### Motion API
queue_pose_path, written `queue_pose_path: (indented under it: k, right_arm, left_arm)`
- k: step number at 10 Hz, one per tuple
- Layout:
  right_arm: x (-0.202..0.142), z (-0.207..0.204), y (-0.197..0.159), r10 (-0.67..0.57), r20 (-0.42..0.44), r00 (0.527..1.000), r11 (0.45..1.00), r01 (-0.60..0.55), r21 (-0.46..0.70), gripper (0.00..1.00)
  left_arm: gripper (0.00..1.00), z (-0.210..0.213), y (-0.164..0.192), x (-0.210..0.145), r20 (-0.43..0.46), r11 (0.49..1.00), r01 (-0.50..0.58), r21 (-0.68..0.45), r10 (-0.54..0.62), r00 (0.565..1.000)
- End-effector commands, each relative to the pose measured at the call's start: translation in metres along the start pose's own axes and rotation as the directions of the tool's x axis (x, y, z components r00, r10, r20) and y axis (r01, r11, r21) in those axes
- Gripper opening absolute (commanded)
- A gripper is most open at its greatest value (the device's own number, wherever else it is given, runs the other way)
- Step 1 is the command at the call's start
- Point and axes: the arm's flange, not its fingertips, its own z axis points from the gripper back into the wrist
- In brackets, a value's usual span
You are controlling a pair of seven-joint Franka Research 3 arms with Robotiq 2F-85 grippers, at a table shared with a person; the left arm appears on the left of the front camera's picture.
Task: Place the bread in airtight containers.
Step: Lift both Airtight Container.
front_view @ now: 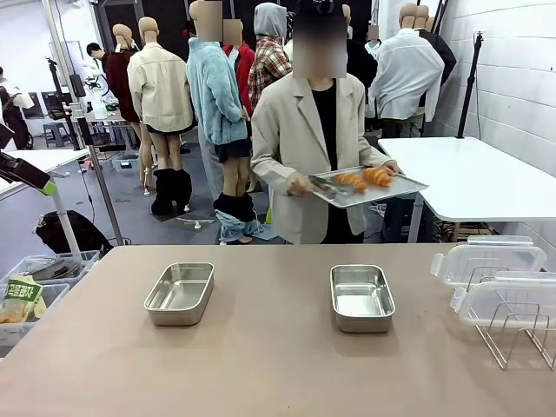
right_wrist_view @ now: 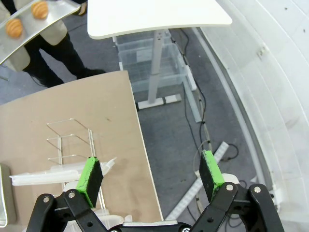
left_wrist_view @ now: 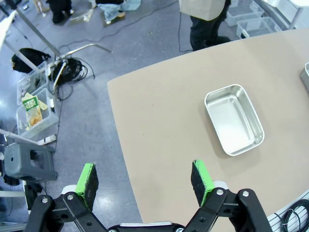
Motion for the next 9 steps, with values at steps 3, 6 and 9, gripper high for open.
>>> queue_pose_path:
  k: [3,6,9]
  right_arm:
    - [-0.0009,0.0007,-0.0006,0.015,-0.010,1.000,1.000,-0.016,-0.004,1.00]
    - [-0.0009,0.0007,-0.0006,0.015,-0.010,1.000,1.000,-0.016,-0.004,1.00]
    - [-0.0009,0.0007,-0.0006,0.015,-0.010,1.000,1.000,-0.016,-0.004,1.00]
  left_arm:
    - [1.00,-0.0010,0.0019,-0.0004,-0.001,1.000,0.012,-0.001,-0.012,1.000]
    - [1.00,-0.0010,0.0019,-0.0004,-0.001,1.000,0.012,-0.001,-0.012,1.000]
    - [1.00,-0.0010,0.0019,-0.0004,-0.001,1.000,0.012,-0.001,-0.012,1.000]
